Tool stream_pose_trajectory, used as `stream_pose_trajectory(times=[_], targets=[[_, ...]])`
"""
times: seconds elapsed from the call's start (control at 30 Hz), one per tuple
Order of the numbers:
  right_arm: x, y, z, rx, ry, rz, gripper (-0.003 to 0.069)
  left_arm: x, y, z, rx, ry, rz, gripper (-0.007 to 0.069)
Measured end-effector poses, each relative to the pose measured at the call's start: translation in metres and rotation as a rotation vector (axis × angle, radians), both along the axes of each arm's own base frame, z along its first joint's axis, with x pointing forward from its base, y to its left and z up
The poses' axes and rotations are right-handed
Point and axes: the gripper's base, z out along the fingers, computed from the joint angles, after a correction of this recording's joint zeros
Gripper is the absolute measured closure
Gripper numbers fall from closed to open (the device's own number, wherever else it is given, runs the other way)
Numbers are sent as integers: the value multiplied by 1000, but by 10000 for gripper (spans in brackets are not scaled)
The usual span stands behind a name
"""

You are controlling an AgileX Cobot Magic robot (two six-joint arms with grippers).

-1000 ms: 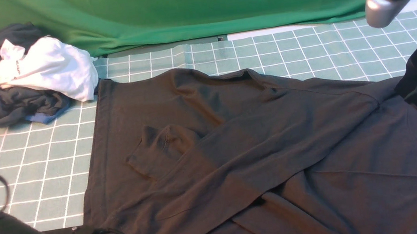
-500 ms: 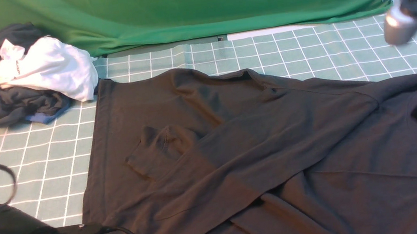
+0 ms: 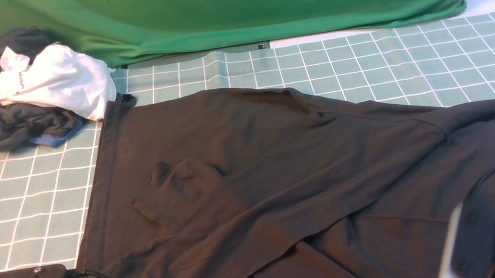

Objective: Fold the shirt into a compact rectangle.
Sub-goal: 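Grasp the near edge of the shirt at its hem and shoulder corners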

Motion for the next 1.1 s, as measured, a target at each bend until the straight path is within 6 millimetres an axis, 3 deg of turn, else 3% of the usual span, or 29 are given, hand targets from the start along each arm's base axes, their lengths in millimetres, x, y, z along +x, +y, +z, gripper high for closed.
stream_pose_trajectory(times=[0.07, 0.27, 0.47, 0.57, 0.73, 0.77, 0.83, 1.0, 1.1], targets=[[-9, 16, -20, -13, -16, 83, 197, 0, 0, 0, 0, 0, 6, 589], [-10, 42, -49, -86, -95, 141, 182, 0, 0, 0, 0, 0, 6, 589], [-2, 49, -66, -145, -119, 100, 193, 0, 0, 0, -1, 2, 8, 589], [1, 50, -67, -143, -136, 71, 266, 0, 0, 0, -1, 2, 8, 589], [4, 49, -66, -153, -180, 104, 559, 0, 0, 0, 1, -1, 8, 589], [4, 49, -67, -156, -183, 107, 584, 0, 0, 1, 2, -1, 8, 589], [5, 48, -66, -166, -181, 104, 615, 1, 0, 5, 1, -3, 8, 589], [1, 43, -62, -200, -142, 82, 616, 3, -1, 20, -9, -20, 10, 589], [-5, 34, -49, -212, -130, 70, 617, 4, -2, 36, -44, -68, 13, 589]])
